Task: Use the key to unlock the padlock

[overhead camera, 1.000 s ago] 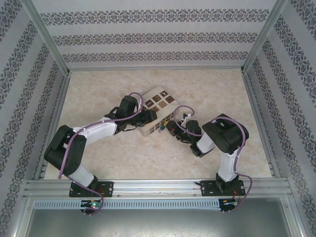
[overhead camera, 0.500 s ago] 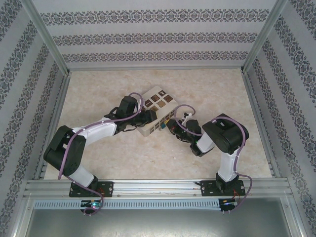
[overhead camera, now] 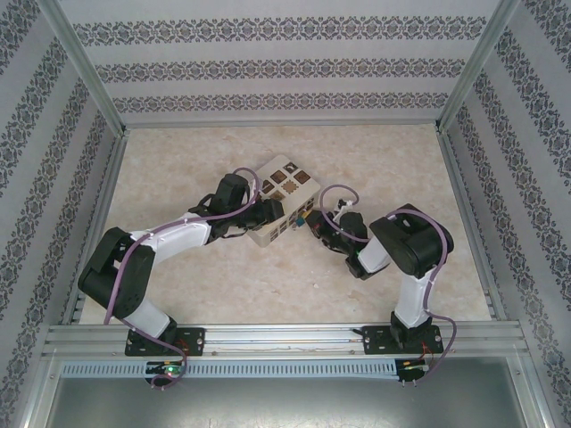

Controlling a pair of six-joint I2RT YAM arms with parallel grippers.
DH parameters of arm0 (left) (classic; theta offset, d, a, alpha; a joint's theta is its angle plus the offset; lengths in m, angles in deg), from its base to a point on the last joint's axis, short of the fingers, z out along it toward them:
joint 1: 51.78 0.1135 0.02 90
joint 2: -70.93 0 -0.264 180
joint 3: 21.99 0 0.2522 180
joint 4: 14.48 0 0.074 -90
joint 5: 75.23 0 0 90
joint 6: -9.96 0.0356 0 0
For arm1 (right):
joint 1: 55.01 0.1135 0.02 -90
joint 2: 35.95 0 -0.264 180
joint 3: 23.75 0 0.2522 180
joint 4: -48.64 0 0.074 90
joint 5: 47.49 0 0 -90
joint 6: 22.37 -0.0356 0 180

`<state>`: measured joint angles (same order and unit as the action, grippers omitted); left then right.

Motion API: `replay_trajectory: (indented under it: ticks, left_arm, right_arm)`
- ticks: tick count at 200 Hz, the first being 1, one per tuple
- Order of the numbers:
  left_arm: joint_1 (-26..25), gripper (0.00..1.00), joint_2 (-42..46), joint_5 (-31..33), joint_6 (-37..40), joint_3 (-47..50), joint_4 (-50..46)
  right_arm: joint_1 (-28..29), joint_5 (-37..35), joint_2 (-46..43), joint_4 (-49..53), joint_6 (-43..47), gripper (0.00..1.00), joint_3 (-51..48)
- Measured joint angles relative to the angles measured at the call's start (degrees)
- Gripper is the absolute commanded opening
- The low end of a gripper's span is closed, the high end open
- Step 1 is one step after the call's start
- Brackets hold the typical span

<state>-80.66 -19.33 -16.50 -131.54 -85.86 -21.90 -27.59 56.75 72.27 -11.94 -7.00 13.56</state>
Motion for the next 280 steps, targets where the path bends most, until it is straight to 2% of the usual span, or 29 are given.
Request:
replay_trajectory:
  ticks: [63,122,165,199,227,240,280]
  left_arm:
    - [0.0,0.47,1.7,0.7,1.3,-0.8,-5.7]
    - [0.2,0.54,7.9,7.5,9.0,-3.1,-17.7]
    - [1.6,0.67,18.2,14.1,15.2,-2.8,-21.1]
    - [2.4,0.8,28.2,21.6,20.7,0.3,-21.3]
    - [2.6,0.89,35.4,27.4,26.6,4.0,-21.3]
    - [2.7,1.0,38.3,29.8,29.8,5.5,-21.3]
    - [2.7,0.99,47.3,36.4,40.6,11.4,-19.2]
  right_arm:
    - [-1.7,-0.9,-11.0,7.7,5.4,0.0,-1.0]
    - [-3.3,-1.4,-23.5,21.5,12.2,0.0,-1.6]
    - [-4.7,-1.4,-34.7,37.0,20.7,0.0,0.0]
    - [-6.0,-1.1,-40.4,49.6,27.6,0.0,4.4]
    - [-6.3,0.0,-43.9,56.3,31.5,0.0,6.8]
    - [-6.3,0.5,-44.9,58.9,32.7,0.0,7.4]
    - [-6.3,2.0,-46.6,67.1,35.3,0.0,8.8]
